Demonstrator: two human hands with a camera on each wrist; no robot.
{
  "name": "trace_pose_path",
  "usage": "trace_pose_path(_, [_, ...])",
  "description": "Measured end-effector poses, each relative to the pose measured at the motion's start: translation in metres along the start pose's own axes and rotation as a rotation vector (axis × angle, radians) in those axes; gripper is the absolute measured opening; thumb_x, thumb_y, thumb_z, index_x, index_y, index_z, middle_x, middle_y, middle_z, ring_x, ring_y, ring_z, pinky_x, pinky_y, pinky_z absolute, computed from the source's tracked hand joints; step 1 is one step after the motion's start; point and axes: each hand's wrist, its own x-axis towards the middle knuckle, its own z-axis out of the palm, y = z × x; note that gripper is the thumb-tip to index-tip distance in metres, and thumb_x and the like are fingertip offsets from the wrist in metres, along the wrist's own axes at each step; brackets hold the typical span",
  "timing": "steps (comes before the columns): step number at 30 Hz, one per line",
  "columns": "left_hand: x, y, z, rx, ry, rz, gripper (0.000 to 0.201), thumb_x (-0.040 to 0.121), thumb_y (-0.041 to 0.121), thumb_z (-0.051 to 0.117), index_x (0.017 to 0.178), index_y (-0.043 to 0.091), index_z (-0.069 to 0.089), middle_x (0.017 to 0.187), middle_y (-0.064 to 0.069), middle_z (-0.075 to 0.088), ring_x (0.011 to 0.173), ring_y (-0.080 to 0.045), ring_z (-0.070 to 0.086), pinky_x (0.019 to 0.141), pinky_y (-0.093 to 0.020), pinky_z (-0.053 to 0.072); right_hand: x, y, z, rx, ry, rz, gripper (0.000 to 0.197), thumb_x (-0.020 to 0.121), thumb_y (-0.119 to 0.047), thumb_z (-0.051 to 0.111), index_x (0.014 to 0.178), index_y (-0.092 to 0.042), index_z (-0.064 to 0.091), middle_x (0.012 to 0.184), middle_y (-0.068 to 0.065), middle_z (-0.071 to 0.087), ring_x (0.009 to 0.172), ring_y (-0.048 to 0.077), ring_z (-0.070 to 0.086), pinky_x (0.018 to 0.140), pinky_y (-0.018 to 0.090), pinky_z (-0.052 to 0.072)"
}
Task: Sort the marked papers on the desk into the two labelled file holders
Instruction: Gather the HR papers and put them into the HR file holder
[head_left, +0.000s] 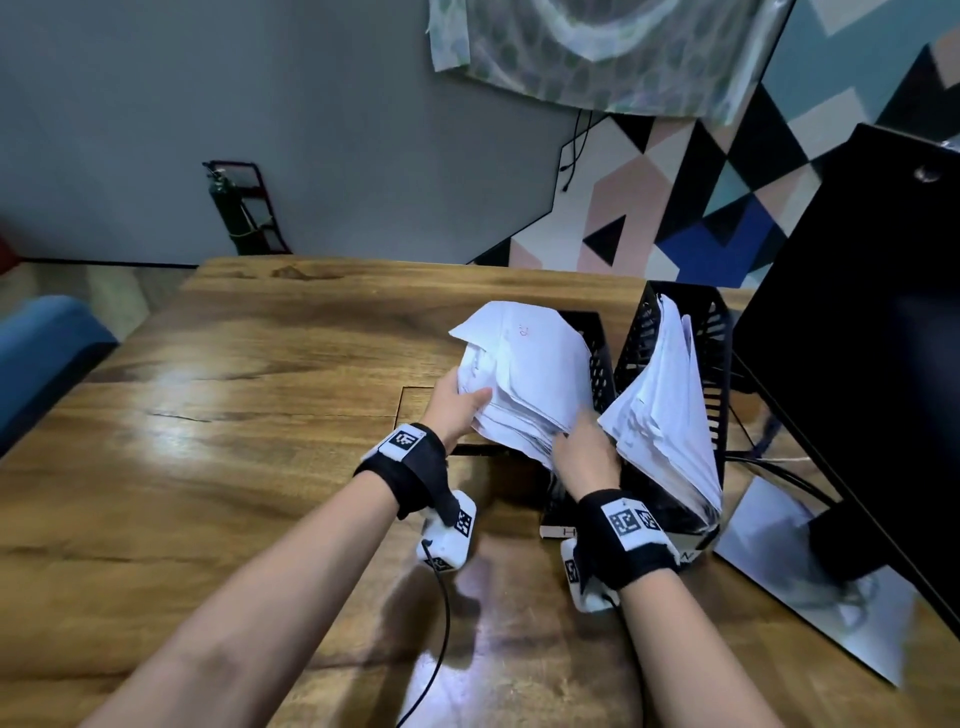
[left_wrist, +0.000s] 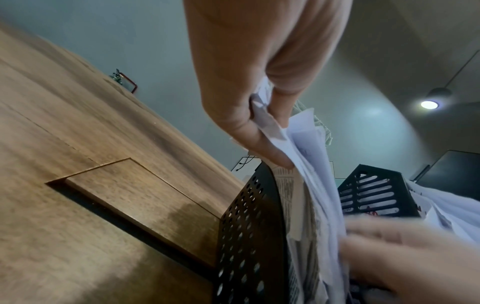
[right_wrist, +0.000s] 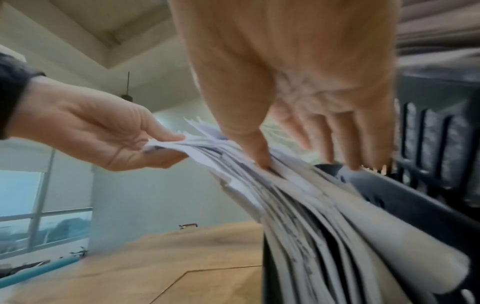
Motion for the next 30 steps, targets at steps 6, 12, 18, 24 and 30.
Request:
trace_pose_path(6, [-0.001,0.000,0.000,0.027,-0.093,-0.027,0.028,0.089,-0.005,0.048,0.114,0.009,0.051,0.113,-0.015,0.061,0.100,-0.030,0.060,0.090,-0.046,0.052,0.014,-0.004,0.000,0.013,0.045,-0.057,0.042,0.087,0.008,0.028,0.124,-0.003,0.046,0.110,0.026,0.058,0.098,0.039,0.059,0.081,0.041,0.049])
trace_pose_path(12, [0.005,-0.005,-0.004,0.018,-0.053,-0.042,0.039,0.087,-0.010,0.047,0.125,0.000,0.048,0.110,-0.015,0.060,0.100,-0.030,0.060,0.095,-0.048,0.048,-0.016,0.026,-0.002,0.224,0.359,0.038,0.032,0.090,0.006,0.034,0.116,0.011,0.052,0.111,0.035,0.058,0.104,0.045,0.056,0.086,0.042,0.042])
trace_pose_path(18, [0.024,-0.008,0.002,-0.037,0.021,-0.035,0.069,0.081,0.063,0.038,0.126,0.012,0.048,0.128,-0.007,0.058,0.117,-0.024,0.056,0.104,-0.045,0.042,-0.023,0.044,0.020,0.225,0.009,-0.108,0.061,0.094,-0.017,0.040,0.147,-0.008,0.011,0.151,0.020,0.022,0.139,0.034,0.023,0.114,0.039,0.021])
trace_pose_path(24, [0.010,-0.003,0.017,0.165,-0.210,-0.065,0.035,0.094,0.012,0.041,0.129,0.013,0.044,0.115,-0.003,0.058,0.097,-0.022,0.056,0.078,-0.032,0.049,-0.004,0.027,0.016,0.182,-0.081,-0.059,0.068,0.095,-0.029,0.037,0.147,-0.014,-0.005,0.157,0.016,0.003,0.143,0.036,0.010,0.117,0.045,0.015])
trace_pose_path(30, [0.001,-0.008,-0.006,0.222,-0.233,-0.115,0.055,0.094,0.014,0.047,0.144,0.018,0.026,0.144,-0.012,0.043,0.121,-0.029,0.052,0.099,-0.044,0.047,-0.031,0.028,0.011,0.137,-0.083,0.006,0.093,0.082,-0.059,0.051,0.148,-0.022,-0.003,0.157,0.014,0.004,0.144,0.034,0.004,0.116,0.052,0.011])
